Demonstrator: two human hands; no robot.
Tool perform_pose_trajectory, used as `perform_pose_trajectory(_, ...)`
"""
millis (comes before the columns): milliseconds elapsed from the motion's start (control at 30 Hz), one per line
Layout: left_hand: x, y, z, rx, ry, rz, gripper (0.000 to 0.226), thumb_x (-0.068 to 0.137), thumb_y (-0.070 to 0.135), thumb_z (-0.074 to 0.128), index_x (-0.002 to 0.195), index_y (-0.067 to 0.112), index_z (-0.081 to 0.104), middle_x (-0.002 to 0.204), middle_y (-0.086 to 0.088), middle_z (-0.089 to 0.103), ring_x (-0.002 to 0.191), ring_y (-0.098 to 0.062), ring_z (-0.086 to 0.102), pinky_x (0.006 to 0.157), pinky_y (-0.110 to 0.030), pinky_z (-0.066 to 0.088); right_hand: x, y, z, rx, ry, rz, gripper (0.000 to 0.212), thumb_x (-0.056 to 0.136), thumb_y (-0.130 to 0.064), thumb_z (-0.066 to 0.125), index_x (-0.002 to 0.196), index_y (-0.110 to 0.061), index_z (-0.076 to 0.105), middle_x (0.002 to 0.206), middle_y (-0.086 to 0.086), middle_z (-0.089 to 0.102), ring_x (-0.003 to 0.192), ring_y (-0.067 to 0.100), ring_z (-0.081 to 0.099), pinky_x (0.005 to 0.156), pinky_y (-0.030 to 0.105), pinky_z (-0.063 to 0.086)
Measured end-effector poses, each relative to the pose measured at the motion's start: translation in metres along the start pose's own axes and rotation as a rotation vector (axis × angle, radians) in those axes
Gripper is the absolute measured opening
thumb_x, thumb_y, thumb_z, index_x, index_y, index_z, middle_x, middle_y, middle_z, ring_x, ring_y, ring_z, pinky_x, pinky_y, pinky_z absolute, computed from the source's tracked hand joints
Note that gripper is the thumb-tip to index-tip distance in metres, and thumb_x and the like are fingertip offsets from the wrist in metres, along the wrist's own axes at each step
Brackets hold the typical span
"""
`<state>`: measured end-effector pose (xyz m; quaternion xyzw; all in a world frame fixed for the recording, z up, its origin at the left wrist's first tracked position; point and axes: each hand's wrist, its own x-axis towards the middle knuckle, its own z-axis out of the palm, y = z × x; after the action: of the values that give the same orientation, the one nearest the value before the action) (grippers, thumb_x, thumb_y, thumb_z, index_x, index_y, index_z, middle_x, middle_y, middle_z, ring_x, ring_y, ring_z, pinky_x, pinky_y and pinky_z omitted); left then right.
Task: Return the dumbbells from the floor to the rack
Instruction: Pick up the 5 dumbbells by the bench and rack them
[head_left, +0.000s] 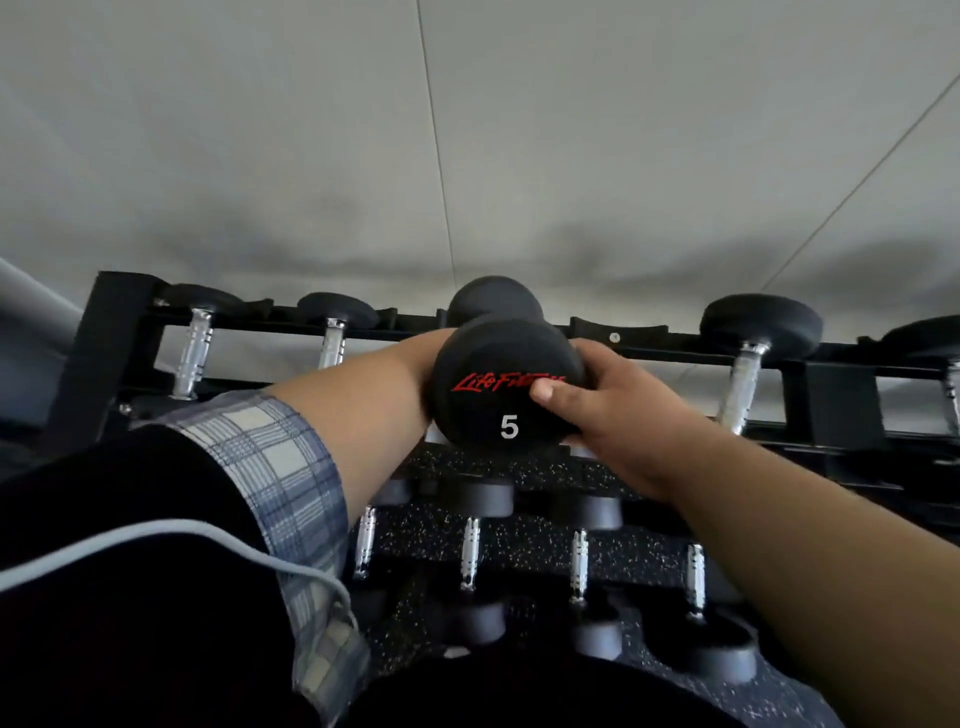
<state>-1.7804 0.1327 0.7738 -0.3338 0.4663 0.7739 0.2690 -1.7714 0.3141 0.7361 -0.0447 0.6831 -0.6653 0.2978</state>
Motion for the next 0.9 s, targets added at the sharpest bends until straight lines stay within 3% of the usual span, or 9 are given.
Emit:
perform_pose_trajectory(67, 0.036, 0.007, -0.010, 0.073, 0.126, -0.041, 0.038, 0.103, 0.017, 0.035, 0.135, 0.000, 0.046, 0.129, -0.011, 0.052, 0.107, -0.023, 0.054, 0.080, -0.034, 0.044, 0.020, 0.002, -0.006, -0.227, 0.012, -0.016, 0.039, 0.071, -0.045, 0.081, 0.106, -0.037, 0.067, 0.096, -0.013, 0.077, 0.090, 0.005, 0.073, 0.076, 0.022, 0.055)
perform_pose_trajectory(200, 0.082, 0.022, -0.037, 0.280, 0.015, -0.236, 0.066, 0.071, 0.036, 0.073, 0.130, 0.010, 0.055, 0.122, -0.020, 0.065, 0.114, -0.033, 0.058, 0.106, -0.044, 0.038, 0.059, 0.011, -0.006, -0.495, 0.000, -0.032, 0.032, 0.068, -0.050, 0.083, 0.093, -0.050, 0.063, 0.086, -0.035, 0.069, 0.080, -0.013, 0.065, 0.060, 0.002, 0.045)
perform_pose_trajectory(267, 0.111, 0.027, -0.050, 0.487, 0.084, -0.176, 0.066, 0.079, 0.046, 0.070, 0.130, 0.008, 0.056, 0.125, -0.017, 0.064, 0.117, -0.034, 0.059, 0.107, -0.045, 0.040, 0.077, 0.022, 0.001, -0.628, -0.010, -0.019, 0.038, 0.070, -0.045, 0.085, 0.100, -0.048, 0.062, 0.083, -0.026, 0.069, 0.078, -0.008, 0.064, 0.058, 0.004, 0.045)
perform_pose_trajectory(333, 0.141, 0.030, -0.060, 0.786, 0.246, 0.028, 0.056, 0.086, 0.052, 0.061, 0.121, 0.008, 0.063, 0.113, -0.010, 0.071, 0.106, -0.025, 0.066, 0.098, -0.040, 0.048, 0.093, 0.037, 0.007, -0.746, 0.001, 0.004, 0.048, 0.071, -0.042, 0.086, 0.112, -0.038, 0.061, 0.090, -0.017, 0.067, 0.085, 0.001, 0.064, 0.071, 0.020, 0.051)
perform_pose_trajectory(400, 0.161, 0.024, -0.070, 0.762, 0.243, 0.107, 0.032, 0.087, 0.046, 0.063, 0.093, 0.015, 0.070, 0.089, -0.001, 0.076, 0.083, -0.014, 0.071, 0.083, -0.030, 0.051, 0.102, 0.053, 0.013, -0.818, -0.002, 0.028, 0.048, 0.073, -0.040, 0.085, 0.113, -0.032, 0.059, 0.095, -0.012, 0.065, 0.089, 0.011, 0.063, 0.077, 0.031, 0.052)
perform_pose_trajectory(500, 0.187, 0.015, -0.078, 0.647, 0.110, 0.070, 0.023, 0.094, 0.026, 0.059, 0.075, 0.013, 0.061, 0.082, -0.009, 0.066, 0.065, -0.019, 0.067, 0.062, -0.026, 0.053, 0.114, 0.074, 0.021, -0.912, 0.013, 0.045, 0.047, 0.073, -0.041, 0.083, 0.111, -0.033, 0.057, 0.095, -0.012, 0.062, 0.084, 0.012, 0.061, 0.071, 0.032, 0.049)
perform_pose_trajectory(600, 0.205, 0.006, -0.079, 0.604, 0.074, 0.067, 0.016, 0.095, 0.013, 0.057, 0.079, 0.010, 0.055, 0.080, -0.008, 0.056, 0.065, -0.020, 0.062, 0.053, -0.025, 0.053, 0.118, 0.095, 0.026, -0.988, 0.013, 0.097, 0.042, 0.074, -0.038, 0.081, 0.107, -0.034, 0.056, 0.103, -0.009, 0.060, 0.085, 0.014, 0.062, 0.073, 0.036, 0.054)
perform_pose_trajectory(700, 0.218, -0.008, -0.080, 0.710, 0.049, 0.057, 0.006, 0.090, 0.015, 0.062, 0.090, 0.011, 0.058, 0.093, -0.013, 0.063, 0.083, -0.029, 0.067, 0.081, -0.041, 0.058, 0.115, 0.116, 0.028, -1.054, 0.003, 0.149, 0.037, 0.076, -0.035, 0.079, 0.103, -0.032, 0.053, 0.104, -0.008, 0.058, 0.086, 0.017, 0.061, 0.072, 0.039, 0.056)
perform_pose_trajectory(900, 0.224, -0.019, -0.090, 1.099, 0.128, 0.101, 0.050, 0.085, 0.045, 0.064, 0.120, 0.010, 0.056, 0.116, -0.011, 0.063, 0.107, -0.030, 0.058, 0.100, -0.046, 0.045, 0.115, 0.140, 0.038, -1.200, -0.017, 0.127, 0.038, 0.076, -0.035, 0.074, 0.104, -0.029, 0.049, 0.097, -0.010, 0.051, 0.091, 0.019, 0.060, 0.068, 0.031, 0.041)
